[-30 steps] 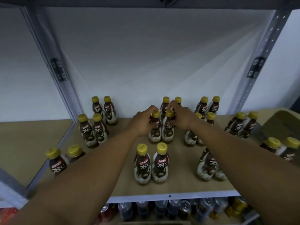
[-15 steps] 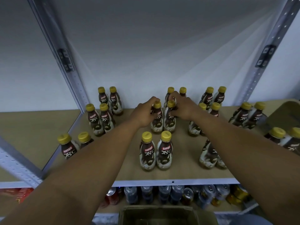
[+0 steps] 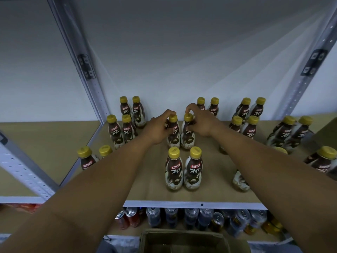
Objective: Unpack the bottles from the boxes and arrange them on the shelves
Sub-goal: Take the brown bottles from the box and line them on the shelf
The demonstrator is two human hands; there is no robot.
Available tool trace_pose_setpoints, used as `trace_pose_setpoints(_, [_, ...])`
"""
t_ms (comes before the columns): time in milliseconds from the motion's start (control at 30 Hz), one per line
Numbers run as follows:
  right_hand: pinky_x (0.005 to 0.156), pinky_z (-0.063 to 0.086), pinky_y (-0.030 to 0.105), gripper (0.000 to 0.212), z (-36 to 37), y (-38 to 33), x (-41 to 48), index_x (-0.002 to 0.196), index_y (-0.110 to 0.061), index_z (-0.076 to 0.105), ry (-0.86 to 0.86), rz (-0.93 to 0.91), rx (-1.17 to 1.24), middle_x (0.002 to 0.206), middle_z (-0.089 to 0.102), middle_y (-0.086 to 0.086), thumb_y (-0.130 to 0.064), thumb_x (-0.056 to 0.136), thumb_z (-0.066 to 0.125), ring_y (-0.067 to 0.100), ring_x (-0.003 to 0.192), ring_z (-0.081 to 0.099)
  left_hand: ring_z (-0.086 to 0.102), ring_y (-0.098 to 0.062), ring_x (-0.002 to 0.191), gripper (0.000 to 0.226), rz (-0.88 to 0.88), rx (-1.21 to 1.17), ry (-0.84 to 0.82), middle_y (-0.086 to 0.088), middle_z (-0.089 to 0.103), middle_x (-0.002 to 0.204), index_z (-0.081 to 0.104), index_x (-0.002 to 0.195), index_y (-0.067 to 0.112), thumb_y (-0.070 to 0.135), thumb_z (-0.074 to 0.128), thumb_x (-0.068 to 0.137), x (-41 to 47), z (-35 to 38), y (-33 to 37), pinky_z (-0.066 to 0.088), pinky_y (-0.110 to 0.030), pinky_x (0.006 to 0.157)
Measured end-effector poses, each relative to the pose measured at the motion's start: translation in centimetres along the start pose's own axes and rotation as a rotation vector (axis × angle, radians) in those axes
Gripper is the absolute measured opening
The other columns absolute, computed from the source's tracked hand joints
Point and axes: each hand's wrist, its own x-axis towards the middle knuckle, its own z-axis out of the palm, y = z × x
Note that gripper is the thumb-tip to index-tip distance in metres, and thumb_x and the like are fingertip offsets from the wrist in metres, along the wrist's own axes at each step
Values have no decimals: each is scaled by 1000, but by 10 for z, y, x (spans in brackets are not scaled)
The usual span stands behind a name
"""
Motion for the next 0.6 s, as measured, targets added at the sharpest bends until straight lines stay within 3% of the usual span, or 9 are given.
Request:
trace_pose_setpoints(233, [69, 50, 38, 51, 3, -6, 0, 124, -25, 40, 4, -8, -9, 77, 56, 2, -19, 86, 73, 26, 77, 60, 69, -27, 96, 55, -8, -15, -3, -5, 67, 109, 45, 142, 28, 22, 71, 94, -4, -4, 0, 56, -42, 90])
trace_pose_setpoints(367, [65, 46, 34, 52, 6, -6, -2, 125, -24, 40, 35, -8, 3, 75, 57, 2, -19, 86, 74, 26, 76, 61, 69, -26, 95, 55, -19, -23, 9, 0, 63, 103, 46, 140, 29, 23, 72, 93, -4, -4, 0, 56, -41, 89])
trace_pose_setpoints(600, [58, 36, 31, 51, 12, -8, -6, 124, -23, 41, 88, -7, 0, 71, 53, -1, -18, 86, 74, 24, 71, 58, 69, -27, 94, 56, -47, -3, 46, -8, 69, 111, 44, 141, 31, 24, 72, 93, -6, 1, -1, 56, -41, 88])
